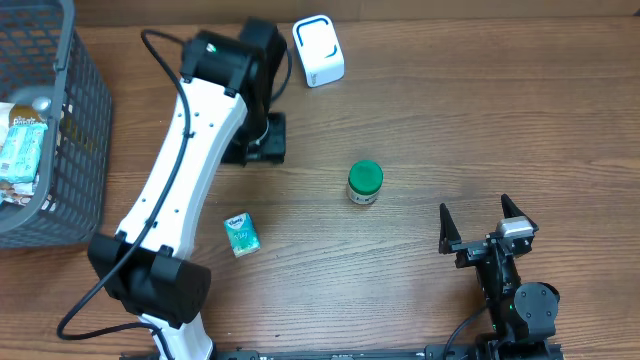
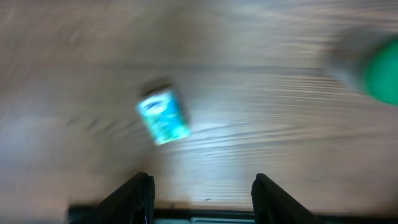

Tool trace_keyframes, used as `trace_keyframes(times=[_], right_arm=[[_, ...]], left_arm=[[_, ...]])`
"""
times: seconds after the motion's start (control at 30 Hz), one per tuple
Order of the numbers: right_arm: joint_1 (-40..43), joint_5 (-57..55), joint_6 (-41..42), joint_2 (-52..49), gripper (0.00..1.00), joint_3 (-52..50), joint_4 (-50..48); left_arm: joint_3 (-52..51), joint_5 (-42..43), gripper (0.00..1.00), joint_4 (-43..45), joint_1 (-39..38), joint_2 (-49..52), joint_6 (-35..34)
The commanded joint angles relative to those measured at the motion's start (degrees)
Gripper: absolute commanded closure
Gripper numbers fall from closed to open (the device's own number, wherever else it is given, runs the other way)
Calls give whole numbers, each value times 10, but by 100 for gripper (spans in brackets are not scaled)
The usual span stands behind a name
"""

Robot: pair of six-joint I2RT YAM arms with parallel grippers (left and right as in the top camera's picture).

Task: Scan the item barcode
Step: 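Move the left gripper down over the Kleenex tissue pack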

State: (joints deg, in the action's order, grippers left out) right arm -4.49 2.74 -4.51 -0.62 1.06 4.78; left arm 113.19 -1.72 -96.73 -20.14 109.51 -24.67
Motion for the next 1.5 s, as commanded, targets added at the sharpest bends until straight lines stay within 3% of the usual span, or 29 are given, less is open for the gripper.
trace_keyframes(times=[0.0,0.17,0.47,0.57,0.63,0.73,1.1,1.2,1.3,1.47], right_arm=[[2,1,-1,5,0,-6,-1],[2,1,-1,5,0,-6,-1],[2,1,-1,5,0,-6,-1],[2,1,-1,5,0,-6,-1],[2,1,-1,5,0,-6,-1],[2,1,-1,5,0,-6,-1],[2,1,-1,5,0,-6,-2],[2,1,-1,5,0,-6,-2],[2,1,-1,5,0,-6,-2],[2,1,-1,5,0,-6,-1]], left_arm=[[-81,-93,49,10,1,4,-120],[-202,-104,50,82,13,5,-198],[-292,-68,51,136,73,5,-189],[-319,-14,52,159,103,5,-148],[-344,52,53,195,116,5,-82],[-371,118,59,228,125,5,-31],[-380,115,64,226,118,5,1],[-387,87,71,219,118,5,4],[-401,88,65,249,118,5,3],[-425,107,65,283,115,5,2]])
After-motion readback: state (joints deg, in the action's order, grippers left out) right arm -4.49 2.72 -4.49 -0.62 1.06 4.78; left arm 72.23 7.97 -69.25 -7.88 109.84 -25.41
